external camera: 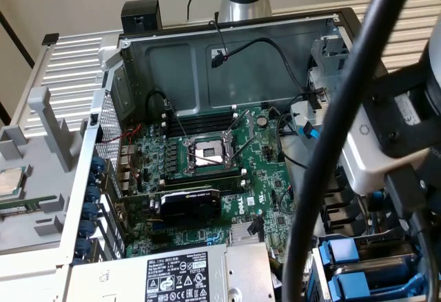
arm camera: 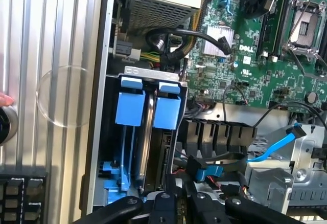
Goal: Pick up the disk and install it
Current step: 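Insert the first disk wire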
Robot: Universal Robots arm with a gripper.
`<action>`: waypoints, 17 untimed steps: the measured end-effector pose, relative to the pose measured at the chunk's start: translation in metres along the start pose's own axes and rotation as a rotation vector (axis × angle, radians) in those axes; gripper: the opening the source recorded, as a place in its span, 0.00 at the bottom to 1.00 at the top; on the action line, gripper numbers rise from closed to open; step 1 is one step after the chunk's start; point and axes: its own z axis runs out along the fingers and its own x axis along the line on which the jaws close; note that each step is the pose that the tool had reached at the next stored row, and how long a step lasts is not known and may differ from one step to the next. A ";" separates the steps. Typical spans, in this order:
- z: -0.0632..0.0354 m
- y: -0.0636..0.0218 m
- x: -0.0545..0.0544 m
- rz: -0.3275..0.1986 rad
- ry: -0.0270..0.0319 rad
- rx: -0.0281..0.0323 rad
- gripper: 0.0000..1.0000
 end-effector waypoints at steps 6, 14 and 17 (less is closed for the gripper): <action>0.0017 -0.0007 -0.007 0.010 0.0330 -0.0632 0.17; 0.0037 -0.0020 -0.018 0.010 0.1360 -0.1152 0.17; 0.0043 -0.0022 -0.021 0.009 0.1557 -0.1206 0.17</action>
